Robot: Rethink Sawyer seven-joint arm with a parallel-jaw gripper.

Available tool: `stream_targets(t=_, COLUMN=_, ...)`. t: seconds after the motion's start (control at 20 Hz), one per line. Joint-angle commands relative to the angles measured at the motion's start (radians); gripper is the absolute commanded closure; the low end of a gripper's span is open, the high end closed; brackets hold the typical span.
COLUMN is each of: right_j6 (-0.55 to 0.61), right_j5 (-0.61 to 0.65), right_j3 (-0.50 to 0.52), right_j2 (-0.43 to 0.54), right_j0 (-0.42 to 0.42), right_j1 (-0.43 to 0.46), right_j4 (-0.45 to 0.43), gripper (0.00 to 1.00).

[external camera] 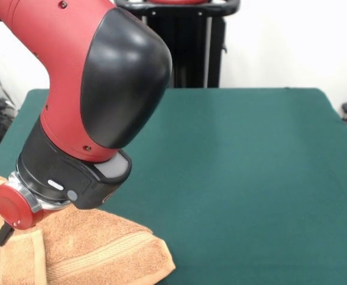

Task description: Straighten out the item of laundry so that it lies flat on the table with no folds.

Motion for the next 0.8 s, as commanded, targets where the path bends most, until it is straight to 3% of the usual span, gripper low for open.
stream_targets(t=0.05, right_j6=0.2, right_j5=-0.036, right_j3=0.006, right_j2=0.081, right_j0=0.036, right_j1=0.061, right_j4=-0.033, gripper=0.0)
stream_targets(t=0.8, right_j6=0.151, right_j5=-0.148, right_j3=0.051, right_j2=0.159, right_j0=0.043, right_j1=0.068, right_j4=-0.033, gripper=0.0)
